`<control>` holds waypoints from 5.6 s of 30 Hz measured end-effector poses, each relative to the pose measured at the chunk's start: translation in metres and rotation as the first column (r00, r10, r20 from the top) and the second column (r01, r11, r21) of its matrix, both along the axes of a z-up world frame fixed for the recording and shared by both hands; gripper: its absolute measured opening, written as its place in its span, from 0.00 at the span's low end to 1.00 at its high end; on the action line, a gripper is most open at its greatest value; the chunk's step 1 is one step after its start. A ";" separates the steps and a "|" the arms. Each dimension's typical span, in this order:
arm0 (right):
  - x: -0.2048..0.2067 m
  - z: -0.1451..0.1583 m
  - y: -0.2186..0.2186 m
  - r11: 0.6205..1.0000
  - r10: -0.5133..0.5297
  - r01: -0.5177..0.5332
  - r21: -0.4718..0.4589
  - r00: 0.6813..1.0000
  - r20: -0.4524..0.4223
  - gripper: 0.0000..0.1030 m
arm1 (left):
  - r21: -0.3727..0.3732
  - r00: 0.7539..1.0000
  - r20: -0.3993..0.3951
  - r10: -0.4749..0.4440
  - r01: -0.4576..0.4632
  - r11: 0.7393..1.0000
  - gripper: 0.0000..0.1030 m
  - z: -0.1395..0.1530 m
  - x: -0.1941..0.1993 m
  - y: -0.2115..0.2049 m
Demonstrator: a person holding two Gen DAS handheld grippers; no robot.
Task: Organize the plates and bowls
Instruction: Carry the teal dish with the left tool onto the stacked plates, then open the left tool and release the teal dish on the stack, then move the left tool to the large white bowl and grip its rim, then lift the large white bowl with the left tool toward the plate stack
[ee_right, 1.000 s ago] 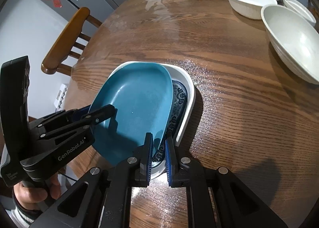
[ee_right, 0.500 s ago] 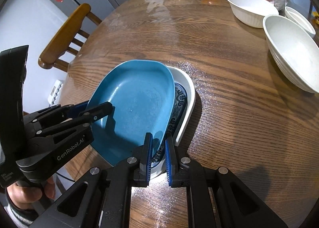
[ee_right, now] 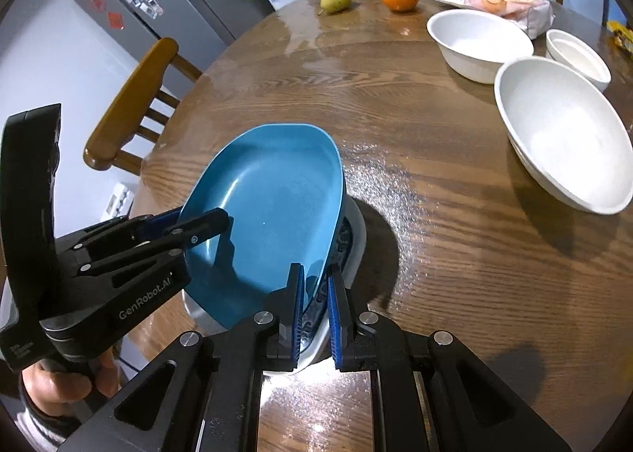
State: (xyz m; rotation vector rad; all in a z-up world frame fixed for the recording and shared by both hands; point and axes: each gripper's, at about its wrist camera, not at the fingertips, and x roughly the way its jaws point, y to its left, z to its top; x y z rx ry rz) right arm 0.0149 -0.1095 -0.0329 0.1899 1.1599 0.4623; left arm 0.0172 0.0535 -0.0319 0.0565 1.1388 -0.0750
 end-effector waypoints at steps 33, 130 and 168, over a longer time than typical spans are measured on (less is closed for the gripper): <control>-0.009 0.012 -0.088 0.966 -0.259 0.259 -0.006 0.965 0.050 0.45 | -0.036 0.999 0.023 -0.037 0.038 0.999 0.78 0.018 -0.006 -0.023; -0.027 -0.022 -0.168 0.949 -0.313 0.314 0.023 0.949 -0.020 0.13 | -0.083 0.985 0.016 -0.173 0.174 0.981 0.13 -0.013 0.000 -0.166; -0.021 -0.024 -0.152 0.958 -0.286 0.285 -0.024 0.958 -0.021 0.13 | -0.069 0.987 -0.016 -0.161 0.160 0.985 0.17 -0.024 0.003 -0.157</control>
